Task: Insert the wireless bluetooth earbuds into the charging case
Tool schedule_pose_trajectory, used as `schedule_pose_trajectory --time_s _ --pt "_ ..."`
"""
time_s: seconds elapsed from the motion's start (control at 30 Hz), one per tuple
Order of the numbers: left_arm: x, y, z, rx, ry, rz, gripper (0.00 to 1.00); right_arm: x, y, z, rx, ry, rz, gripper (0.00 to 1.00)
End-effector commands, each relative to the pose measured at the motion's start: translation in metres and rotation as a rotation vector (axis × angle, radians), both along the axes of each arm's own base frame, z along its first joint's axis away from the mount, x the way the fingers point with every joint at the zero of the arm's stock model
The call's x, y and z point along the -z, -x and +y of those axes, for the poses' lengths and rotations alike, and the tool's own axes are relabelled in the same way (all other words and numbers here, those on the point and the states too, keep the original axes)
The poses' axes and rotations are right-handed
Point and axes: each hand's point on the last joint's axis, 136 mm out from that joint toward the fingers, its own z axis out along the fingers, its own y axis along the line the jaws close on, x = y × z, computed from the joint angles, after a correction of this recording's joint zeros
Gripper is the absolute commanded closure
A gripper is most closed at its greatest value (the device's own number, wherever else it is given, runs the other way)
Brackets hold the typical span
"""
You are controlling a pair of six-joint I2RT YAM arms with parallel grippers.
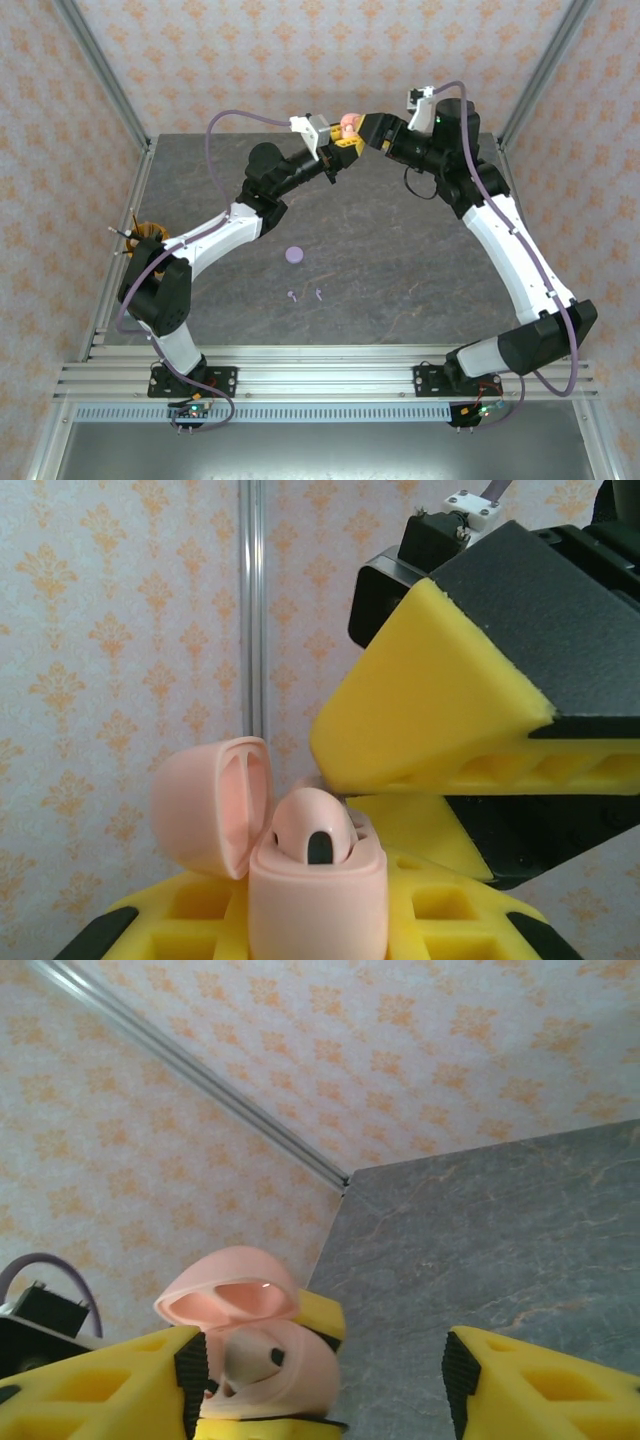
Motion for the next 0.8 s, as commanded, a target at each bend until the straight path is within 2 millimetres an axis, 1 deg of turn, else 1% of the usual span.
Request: schedule_pose_trajectory --time_s 0.0,0.07,0.13,0.23,0.33,0.47,0.57,0.6,0.63,0.77 --pt "-0.018 0.006 0.003 -0.006 0.028 -0.057 1.00 -0.043 0.016 -0.022 0.070 -0.019 -0.081 0.33" --pt "-0.012 0.005 0.003 -0.006 0.020 -0.044 1.00 -0.049 0.019 -0.026 0.085 -0.009 -0.074 0.33" --pt "-0.005 0.004 0.002 -0.005 0.009 -0.027 1.00 -0.048 0.018 -0.030 0.108 0.019 -0.041 0.33" --pt "0.008 0.003 -0.001 0.007 -0.014 0.000 1.00 -0.040 0.012 -0.036 0.144 0.077 0.033 0.34" --pt "0.019 0.003 -0.003 0.019 -0.036 0.023 1.00 -0.028 0.001 -0.037 0.166 0.125 0.110 0.37" --pt "0.030 0.005 -0.009 0.055 -0.063 0.054 1.00 -0.009 -0.020 -0.032 0.170 0.180 0.218 0.50" --pt "0.037 0.008 -0.016 0.085 -0.080 0.073 1.00 0.005 -0.033 -0.025 0.145 0.210 0.269 0.67" --pt "0.038 0.009 -0.018 0.096 -0.083 0.078 1.00 0.009 -0.037 -0.023 0.140 0.217 0.282 0.70" --pt "0.040 0.010 -0.021 0.106 -0.088 0.081 1.00 0.013 -0.042 -0.021 0.135 0.223 0.293 0.71" --pt "0.049 0.012 -0.029 0.128 -0.107 0.103 1.00 0.025 -0.055 -0.011 0.107 0.225 0.324 0.72"
